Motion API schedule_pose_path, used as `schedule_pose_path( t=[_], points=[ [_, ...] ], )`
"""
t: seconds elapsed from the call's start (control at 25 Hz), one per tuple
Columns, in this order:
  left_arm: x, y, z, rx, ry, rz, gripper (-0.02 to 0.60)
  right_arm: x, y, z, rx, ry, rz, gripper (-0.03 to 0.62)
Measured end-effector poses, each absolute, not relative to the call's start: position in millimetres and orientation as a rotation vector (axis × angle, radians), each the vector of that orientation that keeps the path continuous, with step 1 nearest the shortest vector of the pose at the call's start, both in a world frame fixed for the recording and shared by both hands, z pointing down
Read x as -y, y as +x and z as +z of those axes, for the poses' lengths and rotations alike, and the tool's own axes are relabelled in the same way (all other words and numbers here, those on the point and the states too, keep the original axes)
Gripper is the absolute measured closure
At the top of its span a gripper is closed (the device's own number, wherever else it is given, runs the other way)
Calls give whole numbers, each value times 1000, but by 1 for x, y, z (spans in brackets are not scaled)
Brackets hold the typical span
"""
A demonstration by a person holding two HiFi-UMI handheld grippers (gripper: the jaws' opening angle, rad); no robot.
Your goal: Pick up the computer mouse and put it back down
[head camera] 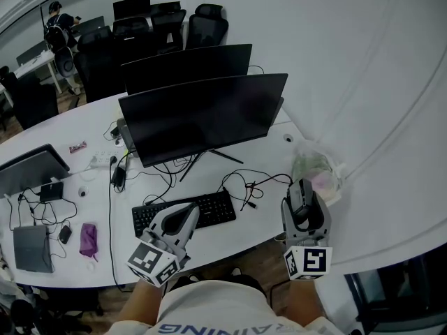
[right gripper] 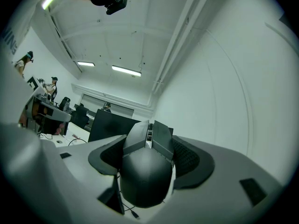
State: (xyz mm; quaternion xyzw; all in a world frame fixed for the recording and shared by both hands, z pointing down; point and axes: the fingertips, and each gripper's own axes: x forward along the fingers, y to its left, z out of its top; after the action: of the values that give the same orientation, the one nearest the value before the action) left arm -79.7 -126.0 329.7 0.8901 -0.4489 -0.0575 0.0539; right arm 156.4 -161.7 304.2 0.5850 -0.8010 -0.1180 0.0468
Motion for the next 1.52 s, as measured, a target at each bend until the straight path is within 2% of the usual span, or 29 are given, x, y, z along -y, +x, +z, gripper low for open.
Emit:
schedule_pose_path(
  t=[0.64, 1.52],
  points=[
    [136, -68, 347, 1355, 2663, -141, 577, 192, 175, 352, 2405, 1754, -180, 284],
    [182, -27, 394, 1357, 2557, 29, 577, 266, 212, 486, 2313, 1592, 143, 284]
  ],
)
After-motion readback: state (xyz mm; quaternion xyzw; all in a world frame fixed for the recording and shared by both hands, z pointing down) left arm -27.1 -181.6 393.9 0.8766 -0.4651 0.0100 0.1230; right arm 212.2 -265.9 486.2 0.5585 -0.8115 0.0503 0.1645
